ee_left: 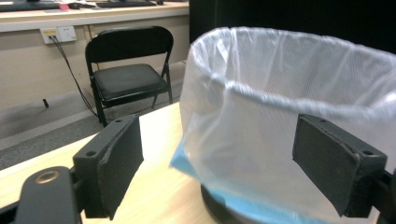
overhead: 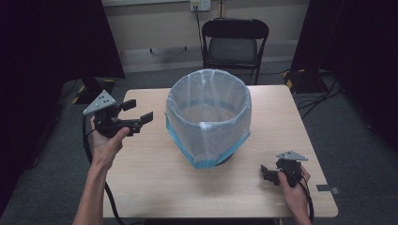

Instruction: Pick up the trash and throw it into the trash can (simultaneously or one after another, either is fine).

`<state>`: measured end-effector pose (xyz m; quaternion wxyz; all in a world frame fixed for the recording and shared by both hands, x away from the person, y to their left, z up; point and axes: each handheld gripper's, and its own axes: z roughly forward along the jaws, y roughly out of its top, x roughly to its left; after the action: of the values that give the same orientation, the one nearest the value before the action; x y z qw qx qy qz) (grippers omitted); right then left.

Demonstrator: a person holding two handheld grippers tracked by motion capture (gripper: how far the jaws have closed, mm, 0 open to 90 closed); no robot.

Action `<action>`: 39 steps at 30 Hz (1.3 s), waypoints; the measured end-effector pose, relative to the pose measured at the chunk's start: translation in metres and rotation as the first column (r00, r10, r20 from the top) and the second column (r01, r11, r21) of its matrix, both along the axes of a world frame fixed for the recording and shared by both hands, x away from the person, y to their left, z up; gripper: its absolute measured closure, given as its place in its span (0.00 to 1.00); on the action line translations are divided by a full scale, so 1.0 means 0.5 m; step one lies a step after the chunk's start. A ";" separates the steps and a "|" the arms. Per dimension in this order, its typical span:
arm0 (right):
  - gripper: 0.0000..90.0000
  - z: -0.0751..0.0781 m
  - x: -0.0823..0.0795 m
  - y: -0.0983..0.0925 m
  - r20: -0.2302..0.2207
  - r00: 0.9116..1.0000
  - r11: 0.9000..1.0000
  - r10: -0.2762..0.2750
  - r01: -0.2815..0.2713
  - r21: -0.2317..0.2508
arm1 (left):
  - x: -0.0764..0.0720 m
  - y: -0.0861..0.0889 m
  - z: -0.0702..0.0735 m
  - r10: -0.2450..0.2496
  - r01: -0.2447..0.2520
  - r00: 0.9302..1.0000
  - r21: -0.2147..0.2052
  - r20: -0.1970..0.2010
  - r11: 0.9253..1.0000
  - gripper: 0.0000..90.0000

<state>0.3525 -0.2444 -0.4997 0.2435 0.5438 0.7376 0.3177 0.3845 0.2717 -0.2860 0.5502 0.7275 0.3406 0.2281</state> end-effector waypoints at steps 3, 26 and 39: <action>0.13 0.000 0.000 0.000 0.000 1.000 1.000 0.000 0.000 0.000 | -0.007 0.009 -0.020 0.005 -0.005 1.000 0.020 -0.012 1.000 0.17; 0.13 0.000 0.000 0.000 0.000 1.000 1.000 0.000 0.000 0.000 | -0.046 0.057 -0.146 0.041 -0.030 0.994 0.106 -0.100 0.994 0.21; 0.13 0.000 0.000 0.000 0.000 1.000 1.000 0.000 0.000 0.000 | -0.062 0.072 -0.213 0.119 -0.087 0.982 0.201 -0.150 0.976 0.20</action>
<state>0.3525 -0.2443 -0.4997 0.2435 0.5438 0.7375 0.3178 0.3534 0.3075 -0.3924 0.4351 0.7748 0.3974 0.2290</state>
